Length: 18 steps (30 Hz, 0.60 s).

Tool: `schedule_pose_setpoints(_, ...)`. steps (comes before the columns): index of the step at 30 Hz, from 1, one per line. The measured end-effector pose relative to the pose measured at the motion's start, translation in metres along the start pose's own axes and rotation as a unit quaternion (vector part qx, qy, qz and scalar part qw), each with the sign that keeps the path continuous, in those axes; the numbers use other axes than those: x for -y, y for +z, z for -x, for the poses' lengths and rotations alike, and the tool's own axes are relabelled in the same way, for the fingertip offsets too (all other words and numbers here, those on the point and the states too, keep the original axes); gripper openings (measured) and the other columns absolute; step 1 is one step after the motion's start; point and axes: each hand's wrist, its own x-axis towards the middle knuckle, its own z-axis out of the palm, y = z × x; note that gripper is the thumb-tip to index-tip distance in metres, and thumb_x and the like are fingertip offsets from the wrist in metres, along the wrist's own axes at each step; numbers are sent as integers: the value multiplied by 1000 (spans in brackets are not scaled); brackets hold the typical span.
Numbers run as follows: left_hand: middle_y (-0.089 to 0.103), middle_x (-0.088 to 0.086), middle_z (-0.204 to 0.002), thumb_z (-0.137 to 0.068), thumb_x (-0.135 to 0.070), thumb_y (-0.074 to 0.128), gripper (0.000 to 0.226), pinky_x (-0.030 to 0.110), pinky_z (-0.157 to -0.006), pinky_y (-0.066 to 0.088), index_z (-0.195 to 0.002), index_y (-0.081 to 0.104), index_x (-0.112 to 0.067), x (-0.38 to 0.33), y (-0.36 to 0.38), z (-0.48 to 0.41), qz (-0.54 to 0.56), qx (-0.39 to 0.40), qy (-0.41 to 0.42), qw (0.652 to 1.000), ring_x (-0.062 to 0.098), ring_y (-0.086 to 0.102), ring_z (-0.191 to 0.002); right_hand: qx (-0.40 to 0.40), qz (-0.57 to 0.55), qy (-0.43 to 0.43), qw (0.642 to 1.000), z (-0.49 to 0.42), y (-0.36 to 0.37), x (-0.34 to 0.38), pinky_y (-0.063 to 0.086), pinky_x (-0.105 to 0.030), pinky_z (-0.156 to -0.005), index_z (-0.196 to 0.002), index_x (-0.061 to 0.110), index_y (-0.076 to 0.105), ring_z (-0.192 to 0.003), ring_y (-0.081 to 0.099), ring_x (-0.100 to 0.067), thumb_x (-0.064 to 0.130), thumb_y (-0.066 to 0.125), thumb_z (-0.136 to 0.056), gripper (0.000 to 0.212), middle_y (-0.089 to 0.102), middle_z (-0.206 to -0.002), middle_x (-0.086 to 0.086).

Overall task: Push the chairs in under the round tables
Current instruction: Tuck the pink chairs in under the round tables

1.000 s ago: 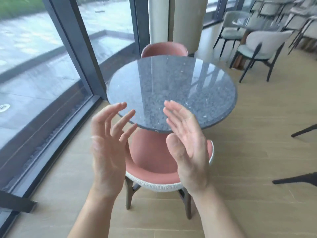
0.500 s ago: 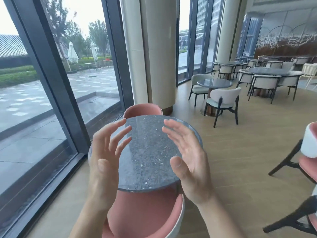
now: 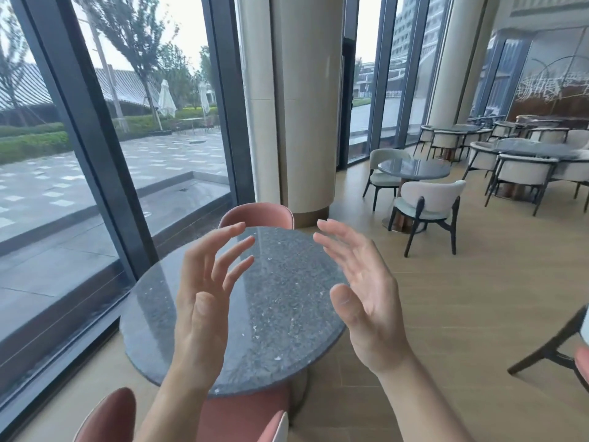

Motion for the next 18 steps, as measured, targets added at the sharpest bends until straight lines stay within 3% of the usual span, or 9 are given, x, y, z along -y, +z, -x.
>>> schedule_pose_setpoints(5, 60, -4, -151, -88, -87, 57, 65, 50, -116, 49, -137, 61, -45, 50, 12, -23, -14, -14, 6, 1000, 34, 59, -143, 12, -13, 5, 1000, -30, -26, -53, 41, -48, -126, -148, 20, 53, -146, 57, -24, 83, 63, -86, 89, 62, -153, 3)
schedule_pose_setpoints(14, 61, -8, -149, -87, -86, 57, 61, 47, -116, 48, -135, 62, -49, 100, 21, -76, -27, -45, 14, 999, 35, 59, -142, 38, -19, 7, 999, -95, -35, -101, 44, -41, -124, -144, 30, 55, -143, 60, -21, 86, 61, -85, 81, 64, -150, 5)
schedule_pose_setpoints(18, 62, -7, -148, -87, -87, 57, 64, 50, -117, 48, -136, 62, -47, 100, 12, -79, -64, -62, 21, 996, 36, 58, -142, 52, -40, 4, 998, -107, -34, -114, 44, -38, -123, -144, 24, 56, -143, 60, -24, 85, 61, -86, 84, 64, -150, 0)
